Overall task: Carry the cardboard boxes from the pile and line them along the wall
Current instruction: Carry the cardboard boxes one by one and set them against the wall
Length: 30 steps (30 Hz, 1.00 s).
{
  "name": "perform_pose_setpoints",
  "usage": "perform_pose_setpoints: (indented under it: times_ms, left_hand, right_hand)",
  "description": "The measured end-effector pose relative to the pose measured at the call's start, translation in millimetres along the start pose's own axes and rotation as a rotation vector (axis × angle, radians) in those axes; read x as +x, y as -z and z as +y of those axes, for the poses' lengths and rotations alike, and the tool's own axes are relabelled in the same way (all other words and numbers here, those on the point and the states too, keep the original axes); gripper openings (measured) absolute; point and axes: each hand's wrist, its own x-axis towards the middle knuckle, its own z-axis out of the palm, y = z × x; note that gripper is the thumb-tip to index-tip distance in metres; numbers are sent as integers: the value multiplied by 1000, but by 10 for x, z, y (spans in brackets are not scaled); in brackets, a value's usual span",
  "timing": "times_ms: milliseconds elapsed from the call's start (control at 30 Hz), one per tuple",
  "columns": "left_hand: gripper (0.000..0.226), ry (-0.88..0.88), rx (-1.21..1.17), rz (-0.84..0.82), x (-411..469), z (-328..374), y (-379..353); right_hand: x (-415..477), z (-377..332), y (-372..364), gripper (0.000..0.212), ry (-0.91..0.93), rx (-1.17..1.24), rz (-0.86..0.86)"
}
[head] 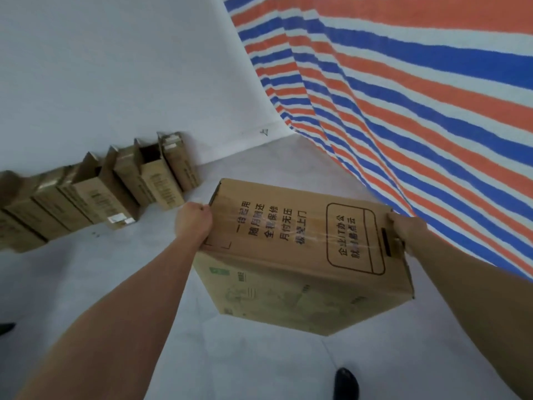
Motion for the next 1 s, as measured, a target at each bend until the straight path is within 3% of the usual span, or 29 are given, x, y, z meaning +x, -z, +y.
perform_pose_setpoints:
  times_ms: [67, 200, 600, 1000]
  left_hand:
    - [34, 31, 3, 11, 447, 31, -229]
    - [33, 138, -7, 9, 1315, 156, -626]
    - [31, 418, -74, 72, 3824, -82, -867]
    - [32, 426, -54, -7, 7159, -359, -843]
  right_hand:
    - [445, -224, -364, 24, 19, -18, -71]
    - [1453, -669, -1113, 36, -12, -53, -122]
    - [2974, -2813, -3612, 32, 130, -244, -345]
    - [4261, -4108, -6408, 39, 25, -289, -303]
